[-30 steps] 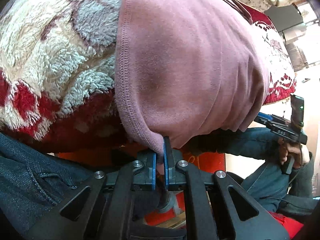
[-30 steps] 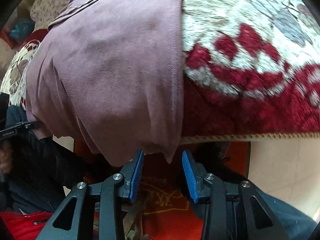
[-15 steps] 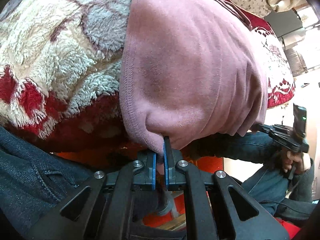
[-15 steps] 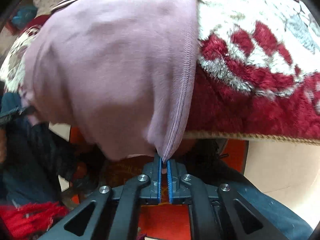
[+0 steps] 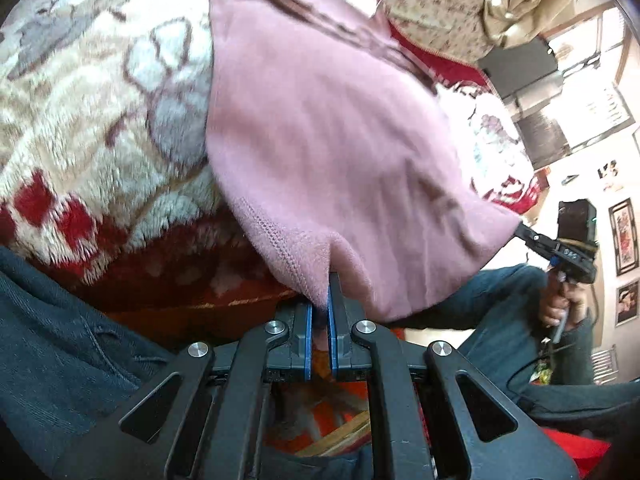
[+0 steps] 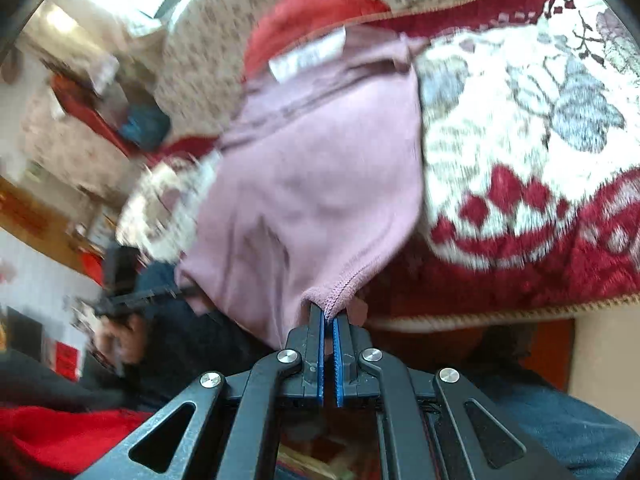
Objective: Fold small clothes
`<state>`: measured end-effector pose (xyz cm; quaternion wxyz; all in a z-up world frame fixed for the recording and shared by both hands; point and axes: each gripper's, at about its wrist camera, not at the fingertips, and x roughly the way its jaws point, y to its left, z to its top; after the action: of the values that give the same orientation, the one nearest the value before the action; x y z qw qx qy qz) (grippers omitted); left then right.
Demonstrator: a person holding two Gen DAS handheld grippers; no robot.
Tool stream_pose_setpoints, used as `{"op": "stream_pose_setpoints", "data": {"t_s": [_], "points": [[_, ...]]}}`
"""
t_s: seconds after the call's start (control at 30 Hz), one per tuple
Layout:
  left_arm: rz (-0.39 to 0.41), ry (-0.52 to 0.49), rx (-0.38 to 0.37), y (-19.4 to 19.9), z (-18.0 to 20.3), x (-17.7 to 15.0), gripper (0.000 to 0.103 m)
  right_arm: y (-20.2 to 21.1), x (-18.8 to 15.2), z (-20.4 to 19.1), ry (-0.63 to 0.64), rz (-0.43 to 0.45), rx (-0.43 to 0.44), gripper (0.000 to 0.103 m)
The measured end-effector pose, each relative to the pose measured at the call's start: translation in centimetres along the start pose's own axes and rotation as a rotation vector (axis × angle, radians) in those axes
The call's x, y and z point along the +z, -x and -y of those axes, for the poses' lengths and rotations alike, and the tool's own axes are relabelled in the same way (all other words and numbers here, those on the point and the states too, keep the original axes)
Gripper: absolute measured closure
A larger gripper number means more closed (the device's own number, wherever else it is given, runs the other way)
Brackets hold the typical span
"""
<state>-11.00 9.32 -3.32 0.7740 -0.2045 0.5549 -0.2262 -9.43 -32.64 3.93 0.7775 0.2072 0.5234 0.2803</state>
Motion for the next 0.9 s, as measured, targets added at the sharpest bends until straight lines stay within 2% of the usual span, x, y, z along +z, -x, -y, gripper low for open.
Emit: {"op": "stream_pose_setpoints", "data": {"t_s": [0.1,0.23,0.33,0.47,0.57,0.77,0.9], "points": [[0.057,-0.014,-0.008,1.7,0.7,1.3,0.099,1.2,1.1,0.2,-0.006,0.077,0.011,0.1],[0.163,-0.04,0.026,4.2,2.4,5.1,0.099,2.5,3.4,0.4,0.001,0.175,-0.006,0.1],[0.235,-0.012,0.048,5.3,3.0,8.4,0.098,2.8,6.8,0.1,0.013,0.241,-0.054,0.1],[0.294,0.036,0.077,5.5,3.4,12.3,0.098,2.3,11.1,0.3,0.001,0.304,-0.127,0.1],[0.327,0.065,0.113,4.6,3.3,15.4,0.098,1.4,14.5,0.7,-0.003,0.323,-0.177,0.1],[0.371,0.153,0.19,2.3,0.3,21.0,0.099,-2.8,20.1,2.0,0.004,0.306,-0.249,0.1],[0.394,0.205,0.216,1.2,-2.0,24.1,0.099,-5.4,22.9,2.9,-0.005,0.292,-0.287,0.1]]}}
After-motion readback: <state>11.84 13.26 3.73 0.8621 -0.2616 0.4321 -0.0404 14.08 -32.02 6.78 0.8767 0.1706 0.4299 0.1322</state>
